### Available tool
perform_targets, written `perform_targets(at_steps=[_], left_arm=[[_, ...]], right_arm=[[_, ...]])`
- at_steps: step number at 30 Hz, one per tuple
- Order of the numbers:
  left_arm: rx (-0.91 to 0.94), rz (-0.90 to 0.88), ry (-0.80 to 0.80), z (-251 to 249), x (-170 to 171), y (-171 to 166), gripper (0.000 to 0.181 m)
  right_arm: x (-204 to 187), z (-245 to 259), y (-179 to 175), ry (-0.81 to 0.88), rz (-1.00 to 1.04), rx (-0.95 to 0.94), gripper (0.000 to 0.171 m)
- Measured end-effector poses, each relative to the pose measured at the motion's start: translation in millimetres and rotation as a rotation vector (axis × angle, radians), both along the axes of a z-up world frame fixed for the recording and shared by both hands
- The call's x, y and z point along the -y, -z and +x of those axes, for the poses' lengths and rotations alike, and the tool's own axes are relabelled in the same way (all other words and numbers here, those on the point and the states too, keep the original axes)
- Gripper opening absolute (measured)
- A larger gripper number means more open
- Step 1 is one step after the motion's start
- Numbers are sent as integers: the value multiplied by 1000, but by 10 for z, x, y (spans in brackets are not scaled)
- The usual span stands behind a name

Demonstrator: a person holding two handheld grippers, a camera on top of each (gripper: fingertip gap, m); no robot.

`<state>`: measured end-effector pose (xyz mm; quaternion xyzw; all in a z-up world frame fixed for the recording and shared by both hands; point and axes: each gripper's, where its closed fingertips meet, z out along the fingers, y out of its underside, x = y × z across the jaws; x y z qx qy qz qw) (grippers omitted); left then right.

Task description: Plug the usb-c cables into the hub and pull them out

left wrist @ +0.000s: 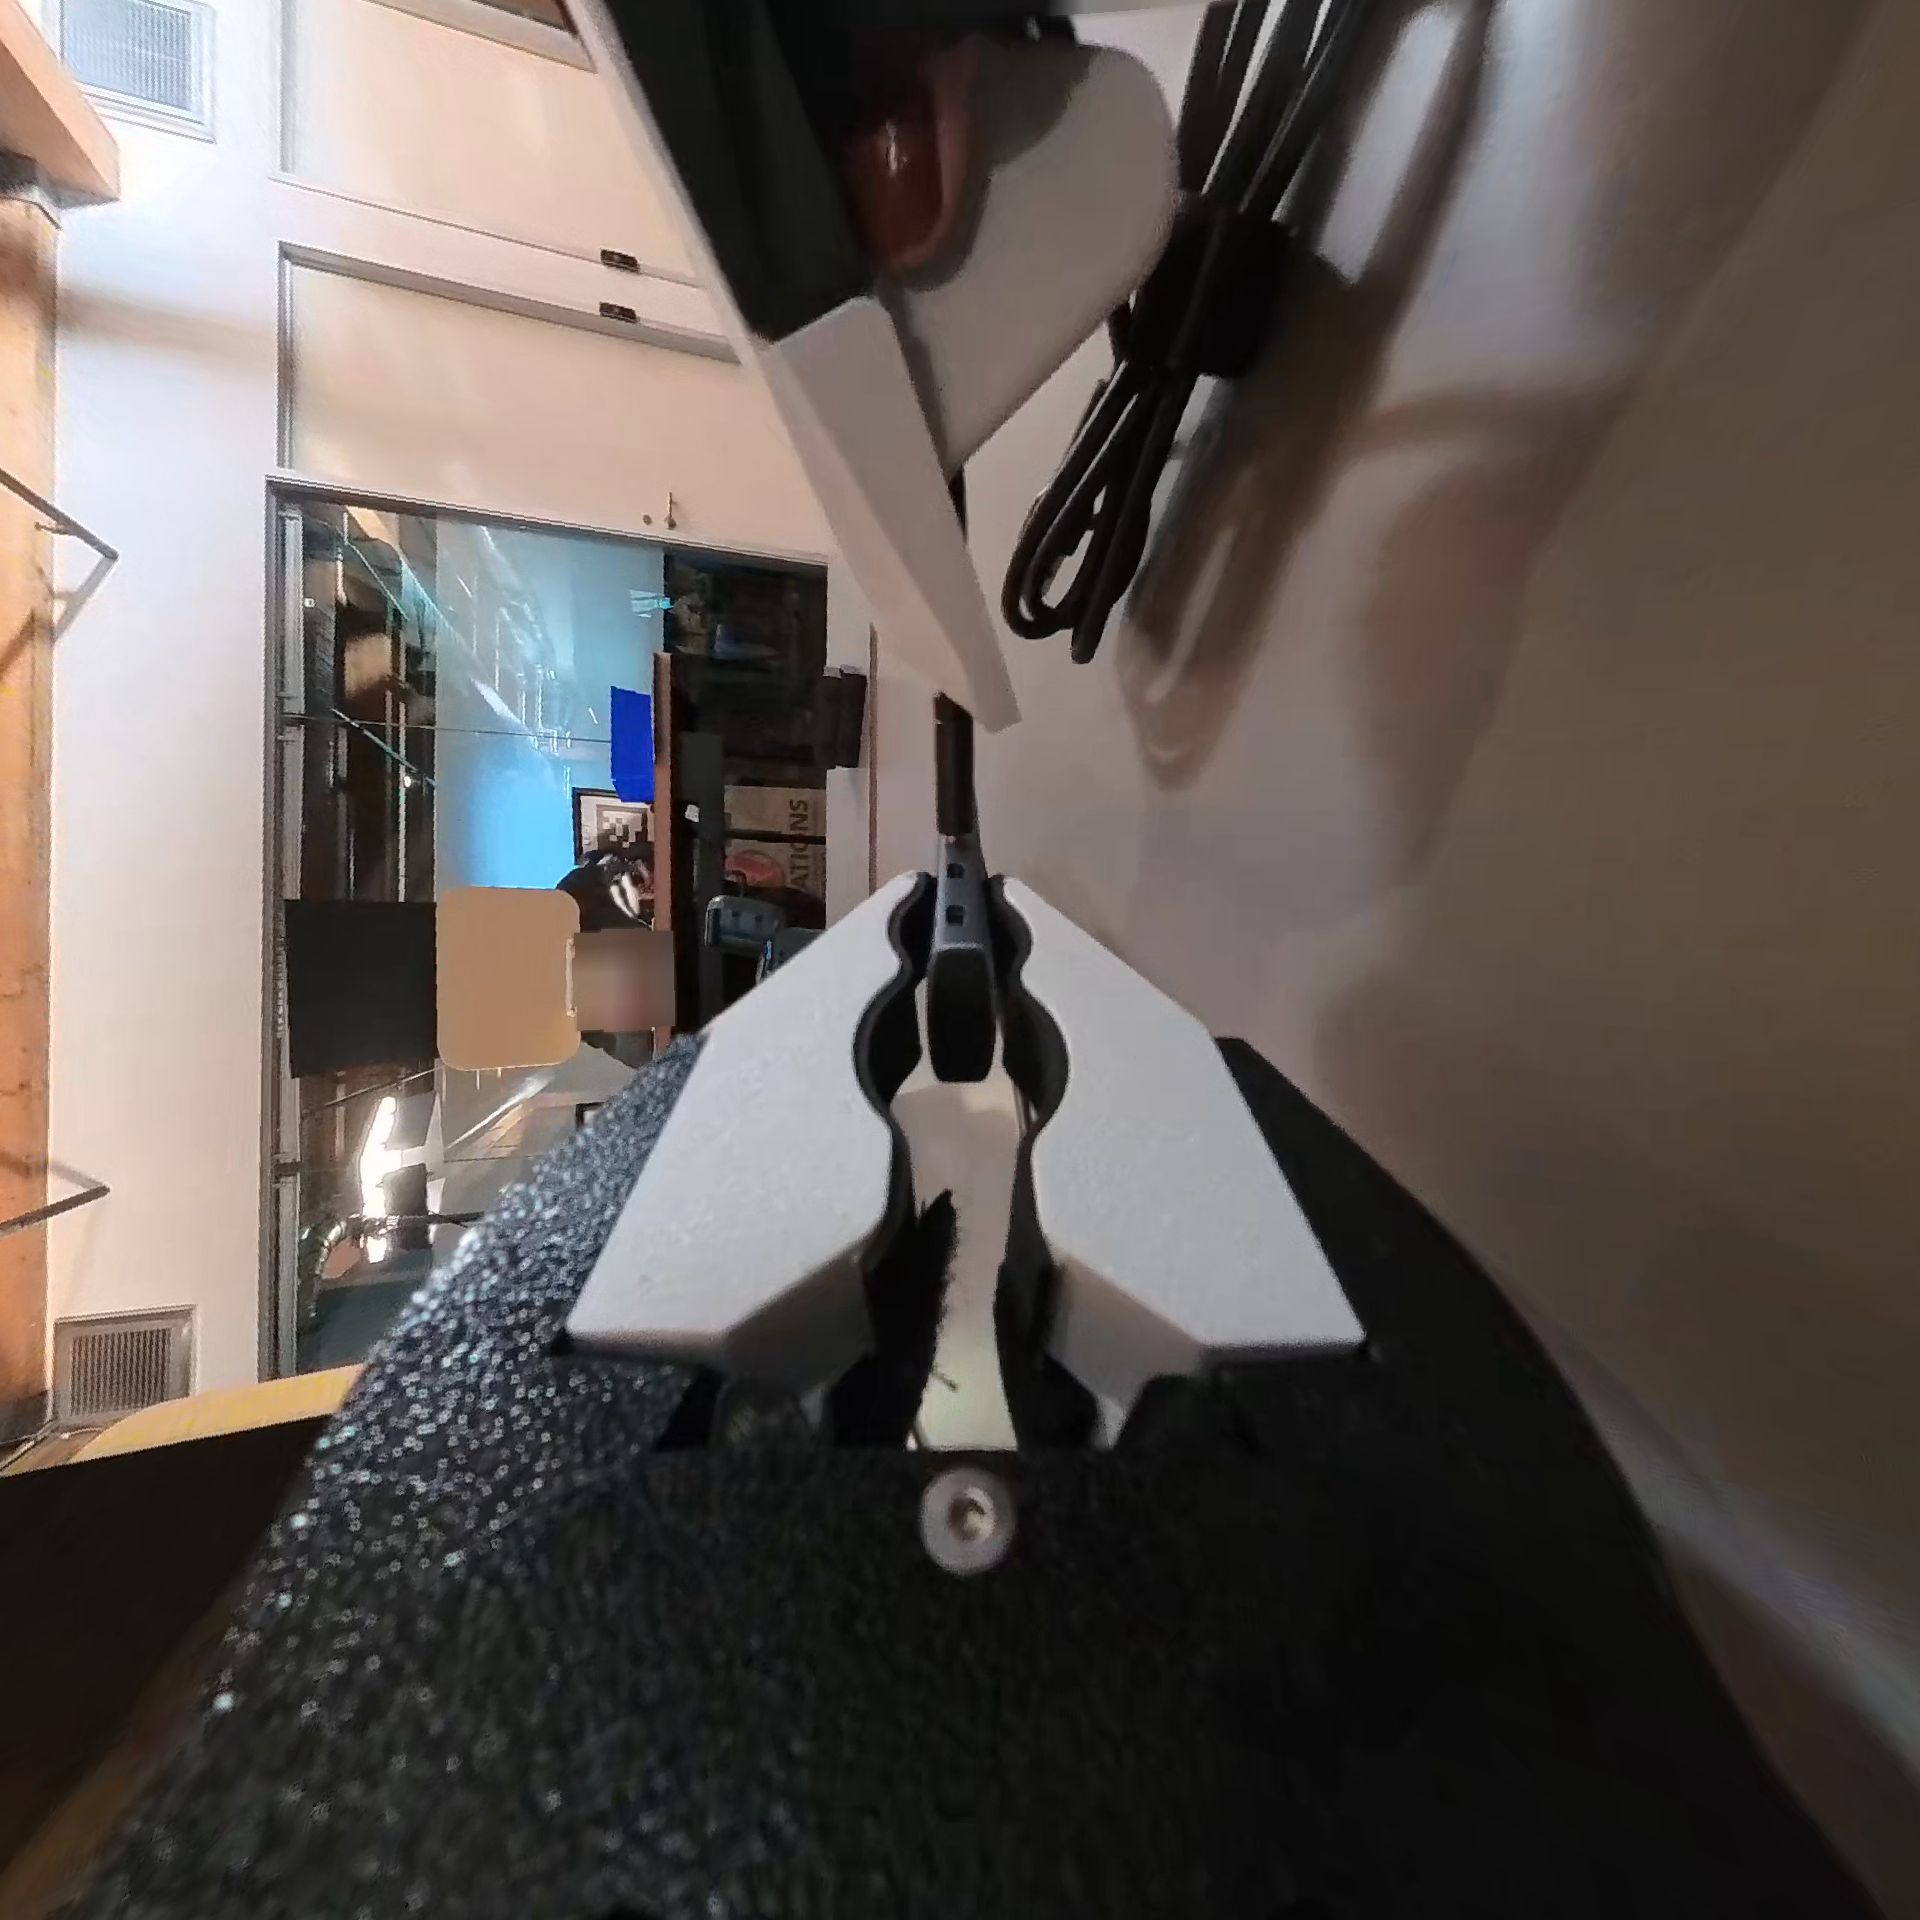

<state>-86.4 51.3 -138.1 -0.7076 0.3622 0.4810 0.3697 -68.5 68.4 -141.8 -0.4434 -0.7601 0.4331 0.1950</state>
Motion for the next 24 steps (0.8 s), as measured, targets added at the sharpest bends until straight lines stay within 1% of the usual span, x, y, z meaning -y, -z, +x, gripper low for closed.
perform_targets(at_steps=[1,7,8,10,12,13,16,21,24], left_arm=[[1,-2,-1,3,-3,4,7],[-20,-14,3,52,-25,17,7],[-2,-5,44,134,-46,9,7],[54,36,181,470,-140,-43,7],[-26,8,155,504,-185,5,7],[-40,1,174,506,-190,29,7],[26,7,189,455,-157,5,7],[112,0,123,224,-21,-16,15],[134,-26,62,94,13,27,20]], right_arm=[[0,2,6,-3,-2,3,1],[-37,-10,44,7,4,9,3],[-65,-26,62,22,15,8,3],[-58,-49,121,23,25,16,4],[-55,-54,204,16,79,23,4],[-75,-54,215,18,99,22,3],[-87,-44,192,8,83,14,3],[-65,-18,138,-29,43,-7,2],[-43,10,129,-67,74,-34,2]])
